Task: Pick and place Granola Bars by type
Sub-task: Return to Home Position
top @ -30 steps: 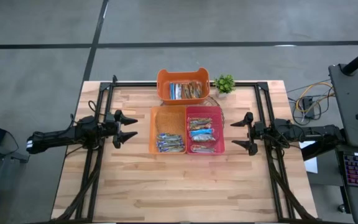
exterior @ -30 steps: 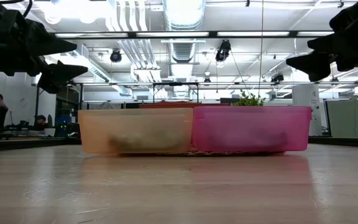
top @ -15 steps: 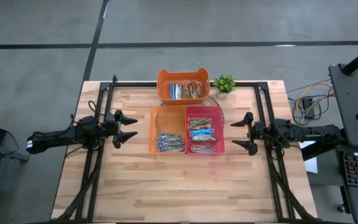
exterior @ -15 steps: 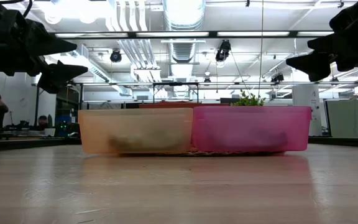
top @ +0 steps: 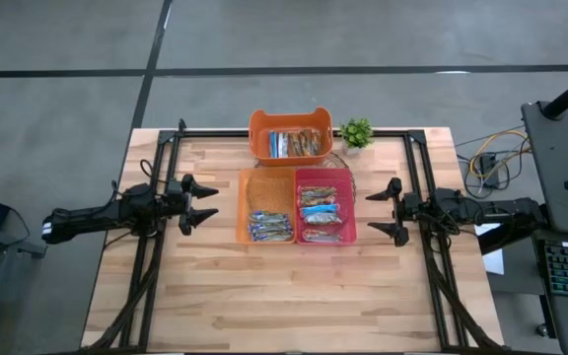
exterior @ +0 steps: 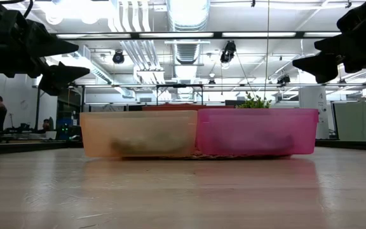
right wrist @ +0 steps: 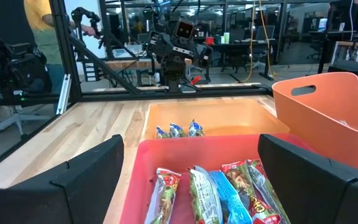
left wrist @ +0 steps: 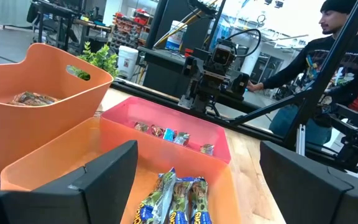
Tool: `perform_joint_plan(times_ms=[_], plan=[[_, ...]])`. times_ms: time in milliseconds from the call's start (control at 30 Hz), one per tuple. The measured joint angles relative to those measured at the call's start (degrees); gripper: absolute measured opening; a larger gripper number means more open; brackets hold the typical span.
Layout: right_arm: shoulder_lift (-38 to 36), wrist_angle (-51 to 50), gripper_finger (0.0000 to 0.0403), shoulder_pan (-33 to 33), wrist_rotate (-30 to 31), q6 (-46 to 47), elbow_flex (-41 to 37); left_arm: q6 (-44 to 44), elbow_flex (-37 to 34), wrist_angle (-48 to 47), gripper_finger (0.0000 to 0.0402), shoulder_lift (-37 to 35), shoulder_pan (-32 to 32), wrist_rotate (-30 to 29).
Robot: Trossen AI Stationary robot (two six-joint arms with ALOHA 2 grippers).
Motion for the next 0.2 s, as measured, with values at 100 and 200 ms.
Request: perform_joint_plan(times_ms=[100, 200], plan=[[0.0, 0.0, 0.0359, 0.0, 0.02, 0.01, 0.0, 0.0, 0.0, 0.0, 0.0316, 0.0, 0.0, 0.0], [0.0, -0.01, 0.0359, -0.02, 0.01, 0.13, 0.0, 0.02, 0.0, 0.0, 0.0316, 0.0, 0.0, 0.0]])
